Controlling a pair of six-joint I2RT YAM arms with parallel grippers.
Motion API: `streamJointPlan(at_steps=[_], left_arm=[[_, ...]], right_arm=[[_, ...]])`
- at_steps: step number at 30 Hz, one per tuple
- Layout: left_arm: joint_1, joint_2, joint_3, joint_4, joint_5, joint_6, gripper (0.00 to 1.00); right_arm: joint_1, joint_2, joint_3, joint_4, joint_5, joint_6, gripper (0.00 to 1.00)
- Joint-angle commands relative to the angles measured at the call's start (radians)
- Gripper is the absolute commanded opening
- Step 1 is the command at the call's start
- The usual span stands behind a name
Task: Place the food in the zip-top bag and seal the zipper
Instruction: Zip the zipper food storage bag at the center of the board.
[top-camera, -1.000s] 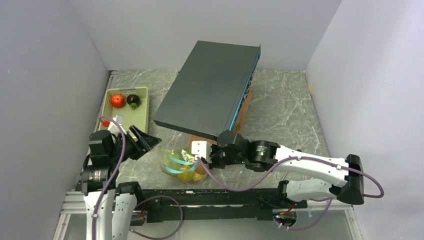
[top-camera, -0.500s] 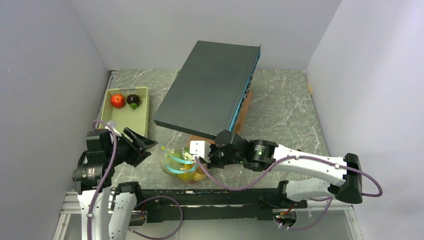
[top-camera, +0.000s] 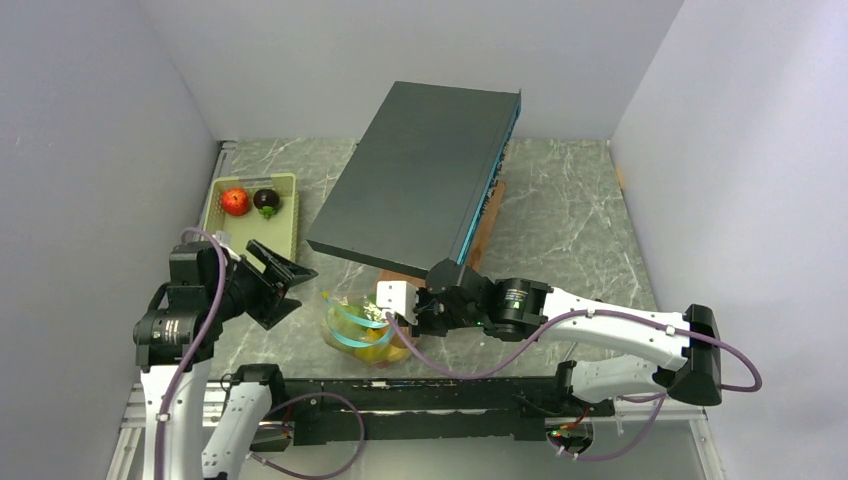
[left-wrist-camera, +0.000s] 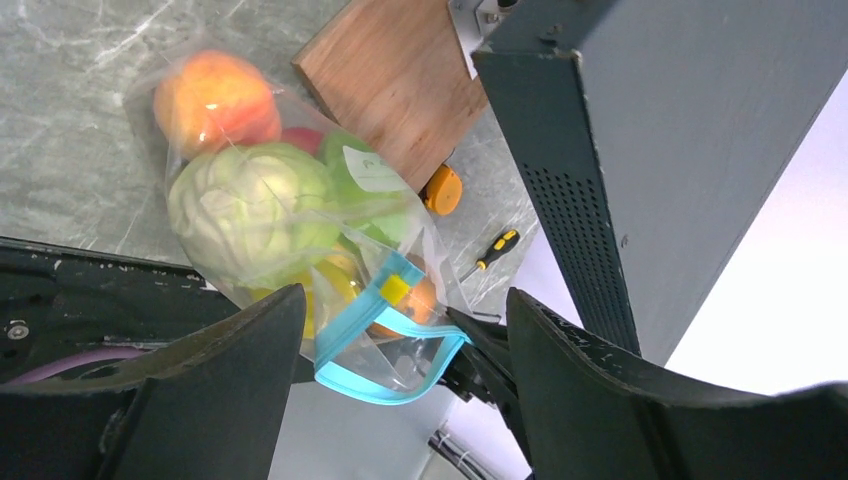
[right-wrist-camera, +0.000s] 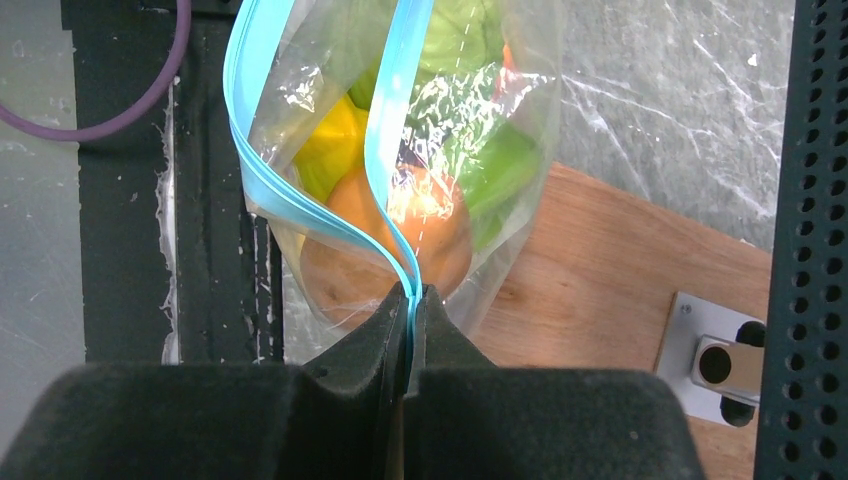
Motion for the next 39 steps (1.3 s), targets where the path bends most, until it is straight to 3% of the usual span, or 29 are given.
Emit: streamJointPlan(at_steps=[1,7,12,20,23,29,33,35,39], left_arm=[[-0.097,0.043,0.057,-0.031,-0.103,-0.051,0.77],[-0.327,0.113,0.078,-0.021,-0.269,-0.124,0.71],[-0.417,0.169,0.100,-0.028,-0.367,-0.172,0.53],[-0.463,0.216,0.096,-0.046,-0.426,-0.196,0.43],[-0.465,0.218,0.120,-0.066,-0.435,-0.194,0.34],[-0.465,0.199,0.102,-0.014,-0.448,-0.201,0.03],[-0.465,0.171,0.117,-0.034,-0.474,-0.214,0.00],[-0.464,0.141,0.125,-0.047,-0.508,-0.236,0.00],[-0.465,0.088,0.087,-0.013,-0.494,-0.283,0.00]], right_arm=[[-0.010,0.002,0.040,0.017,0.041,0.003,0.00],[-0.011,0.010,0.052,0.013,0.049,0.003,0.00],[-0.011,0.014,0.059,0.007,0.051,0.008,0.00],[-0.010,-0.003,0.053,0.006,0.058,0.007,0.00],[-0.009,-0.012,0.043,0.009,0.065,0.010,0.00],[-0.011,-0.032,0.026,0.019,0.084,0.022,0.00],[-0.009,-0.059,-0.003,0.027,0.140,0.041,0.02],[-0.009,-0.084,-0.032,0.035,0.167,0.055,0.08],[-0.007,-0.135,-0.066,0.029,0.198,0.101,0.33]])
